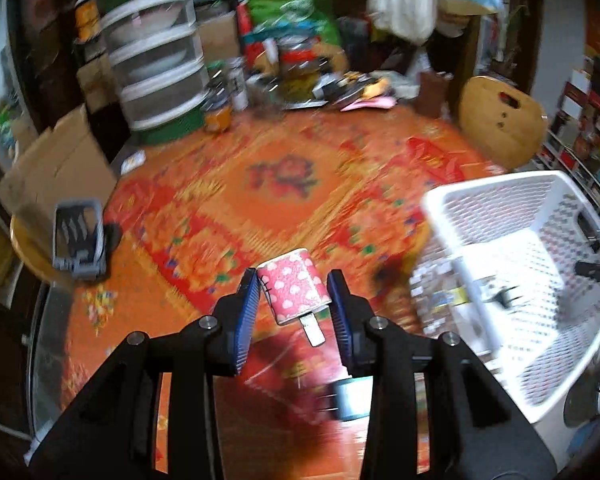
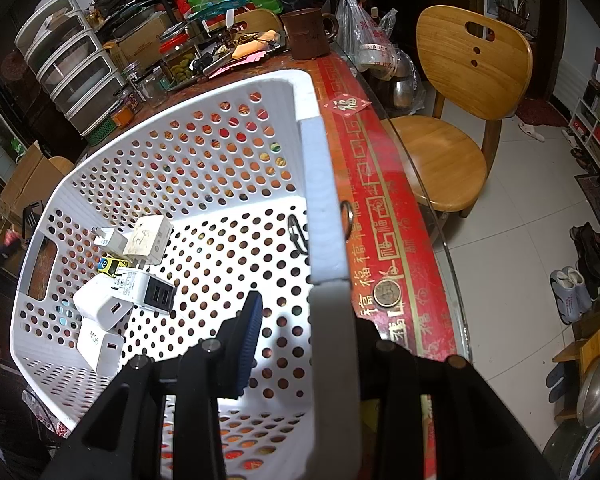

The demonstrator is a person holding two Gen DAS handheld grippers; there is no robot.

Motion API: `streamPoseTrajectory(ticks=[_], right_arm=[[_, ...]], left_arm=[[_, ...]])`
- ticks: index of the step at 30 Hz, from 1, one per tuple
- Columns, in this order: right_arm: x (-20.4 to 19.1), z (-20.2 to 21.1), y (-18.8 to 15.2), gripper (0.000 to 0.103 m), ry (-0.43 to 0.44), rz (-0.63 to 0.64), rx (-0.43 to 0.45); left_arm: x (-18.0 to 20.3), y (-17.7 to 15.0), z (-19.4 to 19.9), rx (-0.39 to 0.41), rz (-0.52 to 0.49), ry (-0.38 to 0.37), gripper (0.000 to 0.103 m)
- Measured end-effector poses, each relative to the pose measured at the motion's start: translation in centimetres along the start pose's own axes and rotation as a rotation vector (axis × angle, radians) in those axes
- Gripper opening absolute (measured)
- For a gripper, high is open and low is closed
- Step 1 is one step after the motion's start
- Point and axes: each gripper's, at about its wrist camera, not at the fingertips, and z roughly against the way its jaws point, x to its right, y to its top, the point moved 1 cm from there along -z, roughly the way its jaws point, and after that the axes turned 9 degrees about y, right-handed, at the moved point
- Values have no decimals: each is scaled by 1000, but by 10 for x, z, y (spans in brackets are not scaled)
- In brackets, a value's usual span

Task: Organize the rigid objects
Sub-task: 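Drop the pink dotted adapter into the basket and open the left gripper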

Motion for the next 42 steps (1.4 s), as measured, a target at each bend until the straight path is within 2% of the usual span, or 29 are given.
streamPoseTrajectory(ticks=[6,9,13,16,20,26,29,31,37,39,42], right_arm=[[0,0,0,35,0,0,0],[0,0,0,35,2,0,0],[0,1,-1,35,3,1,-1],[1,1,-1,35,3,1,-1],[0,1,-1,35,3,1,0],[0,0,-1,35,3,1,-1],[0,0,-1,35,3,2,-1],[0,0,-1,35,3,1,-1],[0,0,-1,36,1,1,-3],[0,0,-1,36,0,3,-4],[0,-1,-1,36,1,1,-3]], left_arm=[[79,30,28,21,-181,-80,32],[127,34,25,-4,-305,-124,32],[175,27,10,-58,-396,-137,32],[192,19,-8,-120,-429,-151,32],[206,9,-24,-178,-480,-125,32],[216,5,-32,-203,-495,-123,33],[219,5,-34,-199,-502,-116,44],[220,3,-31,-180,-512,-121,63],[198,7,0,-44,-475,-118,94],[186,8,9,-20,-445,-113,98],[167,7,17,-6,-412,-94,100]])
